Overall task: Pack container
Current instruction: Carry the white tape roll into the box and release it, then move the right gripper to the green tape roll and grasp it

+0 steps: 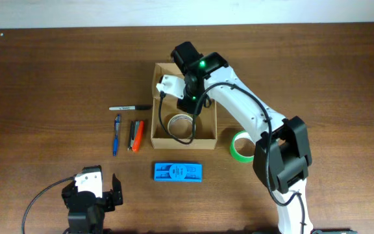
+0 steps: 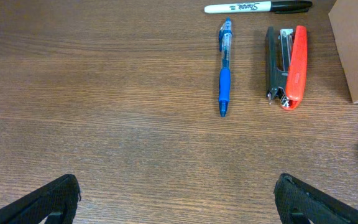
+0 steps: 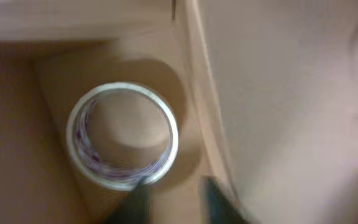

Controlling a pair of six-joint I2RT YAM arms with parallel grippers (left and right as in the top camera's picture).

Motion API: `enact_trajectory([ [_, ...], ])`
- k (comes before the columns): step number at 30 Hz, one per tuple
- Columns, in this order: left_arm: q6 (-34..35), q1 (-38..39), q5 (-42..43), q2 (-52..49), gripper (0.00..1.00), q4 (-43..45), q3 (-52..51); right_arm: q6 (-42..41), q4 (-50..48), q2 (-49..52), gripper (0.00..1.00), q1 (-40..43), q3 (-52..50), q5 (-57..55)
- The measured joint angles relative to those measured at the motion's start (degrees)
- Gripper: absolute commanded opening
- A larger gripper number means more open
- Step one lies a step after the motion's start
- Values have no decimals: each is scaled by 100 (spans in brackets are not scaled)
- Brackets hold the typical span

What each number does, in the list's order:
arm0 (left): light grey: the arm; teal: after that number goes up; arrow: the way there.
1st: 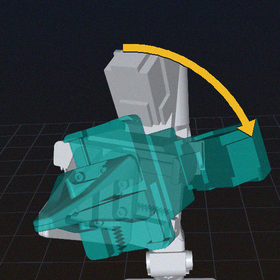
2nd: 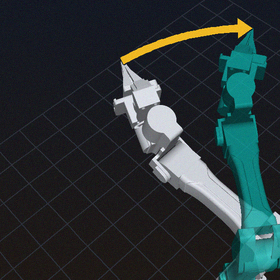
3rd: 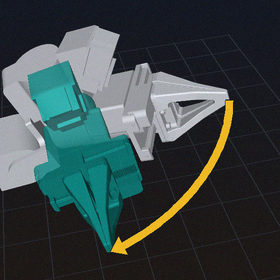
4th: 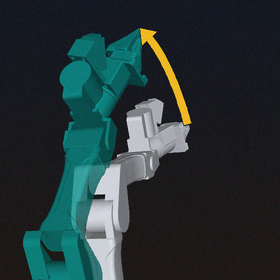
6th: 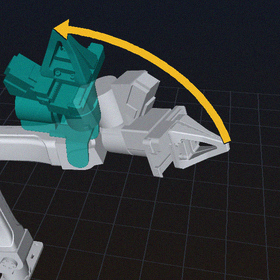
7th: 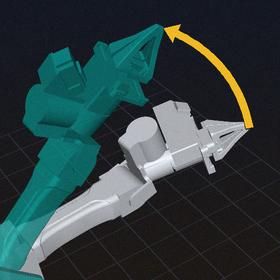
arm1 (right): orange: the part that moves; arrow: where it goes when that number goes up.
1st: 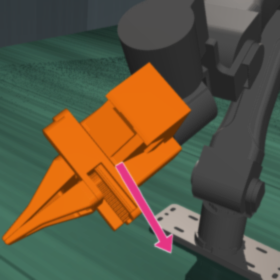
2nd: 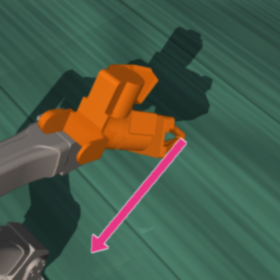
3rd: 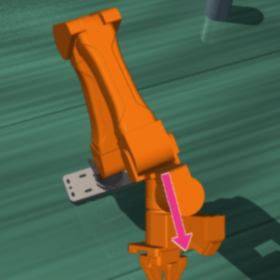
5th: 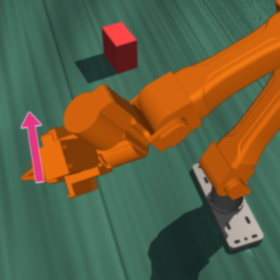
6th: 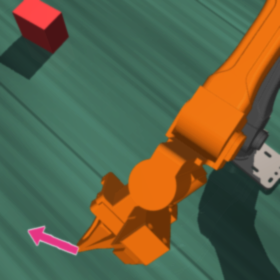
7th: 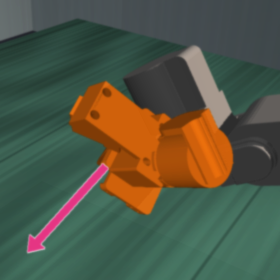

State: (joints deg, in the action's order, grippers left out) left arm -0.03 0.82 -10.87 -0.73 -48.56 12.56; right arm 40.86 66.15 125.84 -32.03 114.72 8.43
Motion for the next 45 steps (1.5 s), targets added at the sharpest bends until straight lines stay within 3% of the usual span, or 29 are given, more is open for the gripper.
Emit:
enact_trajectory([
  [8,0,0,0,0,100,2,0,-675,1246,-623,99,111,1045,-284],
  [14,0,0,0,0,100,2,0,-1784,2444,-1019,99,1088,1115,-343],
  [20,0,0,0,0,99,0,0,-2319,2855,-1019,99,2142,1113,-168],
  [26,0,0,0,0,100,2,0,-2441,3005,-1434,99,2345,868,-92],
  [31,0,0,0,4,100,2,0,-2505,2597,-2870,99,2345,-439,-50],
  [38,0,0,2,11,100,4,-4,-3167,1003,-4575,99,2347,-3569,-37],
  [45,0,0,0,11,100,2,-4,-3967,-837,-4511,99,2347,-5383,-37],
])
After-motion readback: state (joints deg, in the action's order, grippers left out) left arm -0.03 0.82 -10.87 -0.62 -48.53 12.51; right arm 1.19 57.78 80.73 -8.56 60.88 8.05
